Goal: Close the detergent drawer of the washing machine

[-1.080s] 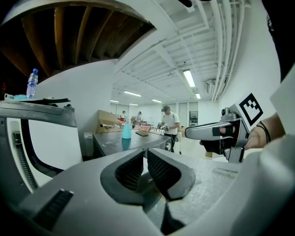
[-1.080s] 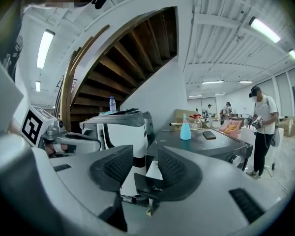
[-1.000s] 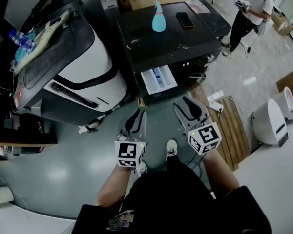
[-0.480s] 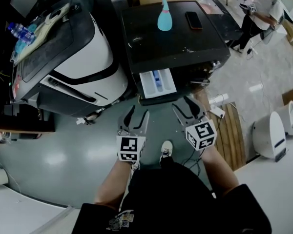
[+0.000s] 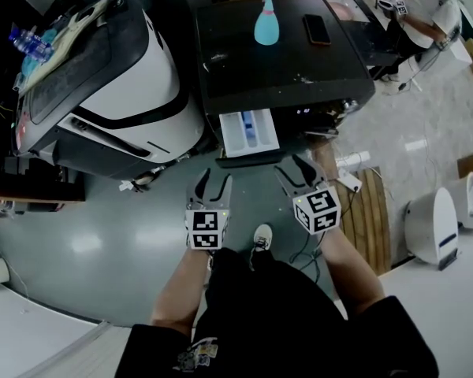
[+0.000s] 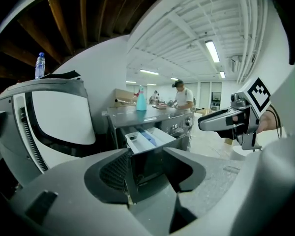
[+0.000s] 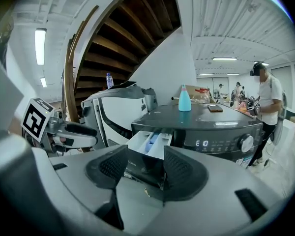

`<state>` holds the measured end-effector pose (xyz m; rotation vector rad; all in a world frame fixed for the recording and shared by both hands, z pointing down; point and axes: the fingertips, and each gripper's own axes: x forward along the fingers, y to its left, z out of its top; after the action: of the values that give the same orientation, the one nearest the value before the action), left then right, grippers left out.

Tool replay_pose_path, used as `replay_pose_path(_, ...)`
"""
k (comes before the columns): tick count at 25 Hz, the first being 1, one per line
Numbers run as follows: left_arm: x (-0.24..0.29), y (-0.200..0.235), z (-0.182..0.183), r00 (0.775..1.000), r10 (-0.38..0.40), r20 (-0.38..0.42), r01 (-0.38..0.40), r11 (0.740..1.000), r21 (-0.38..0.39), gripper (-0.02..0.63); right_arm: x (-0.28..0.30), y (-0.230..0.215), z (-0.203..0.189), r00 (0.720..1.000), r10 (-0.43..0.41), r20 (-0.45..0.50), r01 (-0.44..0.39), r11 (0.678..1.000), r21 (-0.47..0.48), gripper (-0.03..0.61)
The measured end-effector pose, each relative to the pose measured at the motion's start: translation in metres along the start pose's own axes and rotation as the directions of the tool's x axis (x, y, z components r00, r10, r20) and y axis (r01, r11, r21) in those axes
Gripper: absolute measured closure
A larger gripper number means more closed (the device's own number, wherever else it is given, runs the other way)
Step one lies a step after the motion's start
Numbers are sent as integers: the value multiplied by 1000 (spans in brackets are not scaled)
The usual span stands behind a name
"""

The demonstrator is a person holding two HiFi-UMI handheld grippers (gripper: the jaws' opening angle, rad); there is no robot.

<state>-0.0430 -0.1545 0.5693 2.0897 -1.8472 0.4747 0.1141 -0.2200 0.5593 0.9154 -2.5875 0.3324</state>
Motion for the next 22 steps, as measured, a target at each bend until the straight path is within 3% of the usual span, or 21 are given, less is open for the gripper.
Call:
replay_pose_path(8, 25, 8, -29, 996, 9, -88, -12, 999, -35, 419, 25, -15, -29, 996, -8, -84, 13, 998, 63, 374)
replay_pose_path(13, 41, 13, -38, 992, -9, -125, 4, 999, -38, 420, 37, -21, -44, 992, -6, -124, 18, 995, 98, 422)
replay_pose_path(18, 54, 18, -39, 988, -40, -146, 34, 998, -47, 439, 48, -30, -43, 991, -31, -133, 46, 992, 114, 468)
replay_pose_path(22, 60, 24, -35, 987, -54, -149, 48, 998, -43, 472, 51, -29, -41, 990, -34, -136, 51, 991, 120, 469)
